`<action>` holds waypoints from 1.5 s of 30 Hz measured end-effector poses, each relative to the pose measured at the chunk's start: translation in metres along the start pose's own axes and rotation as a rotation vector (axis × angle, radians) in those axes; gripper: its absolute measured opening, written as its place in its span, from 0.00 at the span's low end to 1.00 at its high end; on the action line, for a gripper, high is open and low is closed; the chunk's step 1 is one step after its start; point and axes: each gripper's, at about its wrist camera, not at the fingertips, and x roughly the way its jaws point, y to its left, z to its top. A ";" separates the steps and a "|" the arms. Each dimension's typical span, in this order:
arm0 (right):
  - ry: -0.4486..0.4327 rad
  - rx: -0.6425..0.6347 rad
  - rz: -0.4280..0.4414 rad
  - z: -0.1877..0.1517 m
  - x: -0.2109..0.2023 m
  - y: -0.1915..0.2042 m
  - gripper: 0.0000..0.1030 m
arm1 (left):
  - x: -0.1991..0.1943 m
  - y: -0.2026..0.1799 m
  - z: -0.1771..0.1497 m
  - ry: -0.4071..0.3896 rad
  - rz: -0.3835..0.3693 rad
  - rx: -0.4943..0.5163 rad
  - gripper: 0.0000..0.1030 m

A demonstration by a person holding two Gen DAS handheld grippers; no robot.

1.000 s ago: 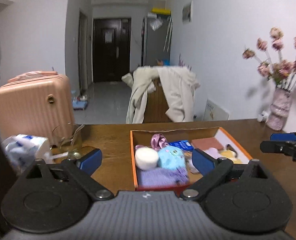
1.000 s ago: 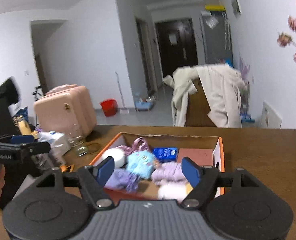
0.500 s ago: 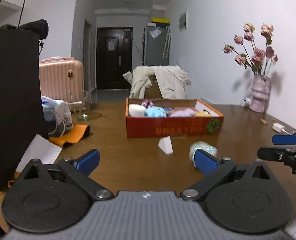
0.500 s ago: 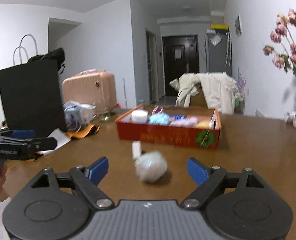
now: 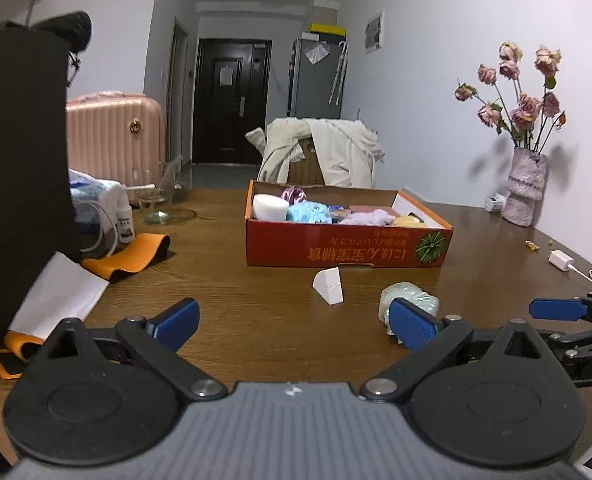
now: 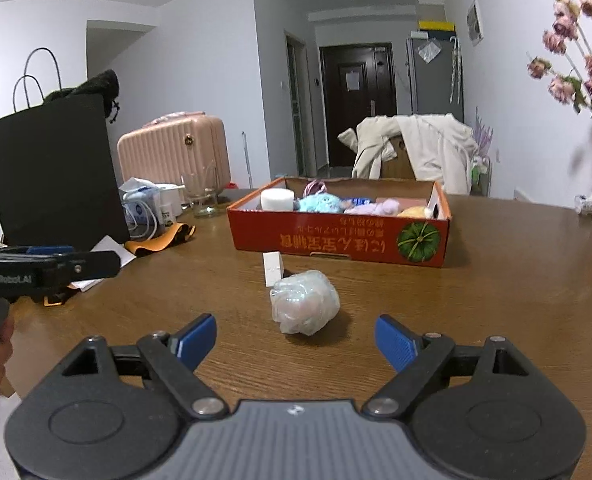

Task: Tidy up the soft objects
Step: 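Close the right gripper on the clear plastic bag while the left closes on the white triangular block, then lift the plastic bag with the right gripper while the left lifts the triangular block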

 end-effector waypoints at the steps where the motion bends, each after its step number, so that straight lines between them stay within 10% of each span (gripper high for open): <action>1: 0.007 0.002 0.005 0.002 0.010 -0.002 0.83 | 0.009 -0.001 0.001 0.008 -0.005 0.002 1.00; 9: 0.073 -0.012 0.015 0.021 0.096 -0.013 0.72 | 0.098 -0.012 0.014 0.080 -0.052 0.015 0.93; 14: 0.136 -0.010 0.047 0.025 0.135 -0.028 0.33 | 0.158 -0.020 0.025 0.150 -0.097 0.006 0.78; 17: 0.102 0.107 0.068 0.032 0.143 -0.057 0.28 | 0.190 -0.027 0.027 0.184 -0.092 0.017 0.66; 25: 0.022 0.269 0.044 0.022 0.149 -0.089 0.27 | 0.218 -0.031 0.014 0.202 -0.077 0.014 0.24; 45: 0.012 0.180 -0.009 0.019 0.137 -0.070 0.25 | 0.197 -0.026 0.018 0.190 -0.088 -0.021 0.18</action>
